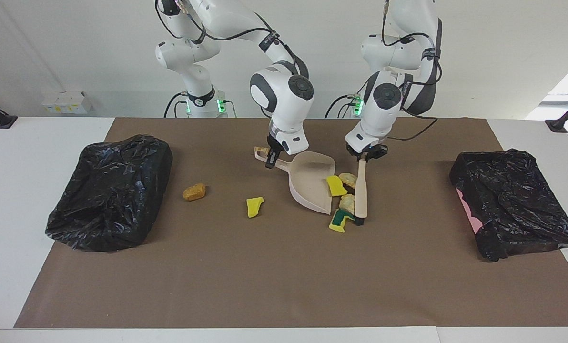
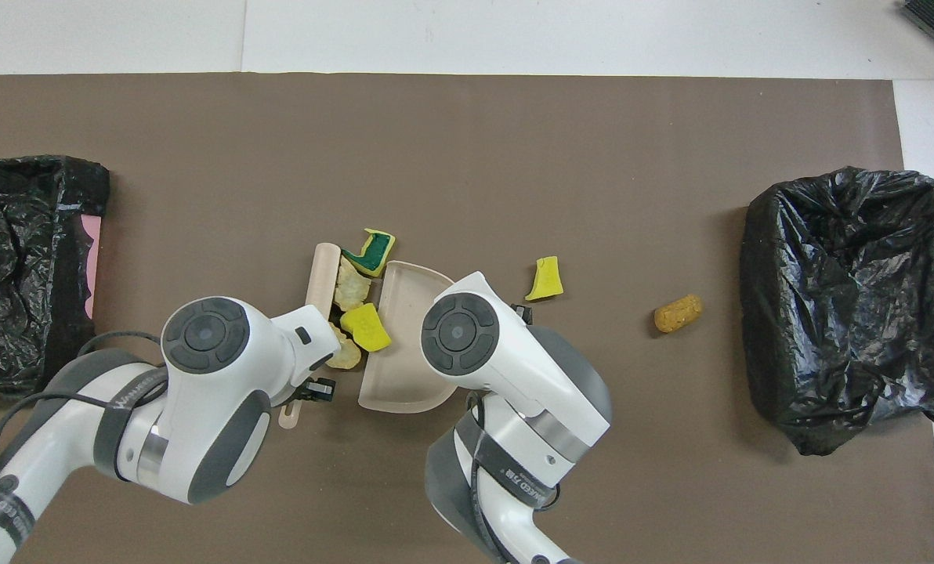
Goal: Sweep and dump trash in bin
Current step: 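Sweep the debris into the dustpan with the brush in the left gripper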
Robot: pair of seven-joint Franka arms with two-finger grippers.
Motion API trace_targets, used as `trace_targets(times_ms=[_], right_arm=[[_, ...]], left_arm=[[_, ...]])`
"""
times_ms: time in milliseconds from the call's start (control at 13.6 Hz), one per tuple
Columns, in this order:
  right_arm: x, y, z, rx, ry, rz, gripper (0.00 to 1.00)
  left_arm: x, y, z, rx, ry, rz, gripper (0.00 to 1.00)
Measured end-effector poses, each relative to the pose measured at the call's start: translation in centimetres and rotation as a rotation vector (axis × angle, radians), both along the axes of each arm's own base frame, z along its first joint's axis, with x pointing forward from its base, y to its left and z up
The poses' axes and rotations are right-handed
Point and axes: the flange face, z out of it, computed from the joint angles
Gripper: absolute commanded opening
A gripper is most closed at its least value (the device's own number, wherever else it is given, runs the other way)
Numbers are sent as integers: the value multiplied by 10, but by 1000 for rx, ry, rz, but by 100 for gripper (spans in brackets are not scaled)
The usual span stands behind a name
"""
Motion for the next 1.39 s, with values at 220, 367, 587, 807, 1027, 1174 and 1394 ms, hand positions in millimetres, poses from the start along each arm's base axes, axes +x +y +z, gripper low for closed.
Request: trace_targets(times_ms=[220,367,587,807,1027,1174,1394], right_arm=[[0,0,-1,0,2,-1,0],[0,-1,-1,0,3,-3,0],[4,-6,-2,0,5,-14,0],[7,-10,-2,0,5,-22,0],[10,-16,-3,-2,7,-34,0],[13,-25,-7,-8,15,-48,0],[13,-26,-8,-10,17,-51,0]], left_arm=[[-30,-42,5,-59,37,46,0],[-41,-56,11,-97,93,63,0],[-37,-64,39,-119,156,71,0],[-32,-69,57,-130,155,63,0],[-30,-71,77,-145,136,83,0],[-36,-67,91,-139,154,86,0],[-43,-55,103,-121,185,113,0]])
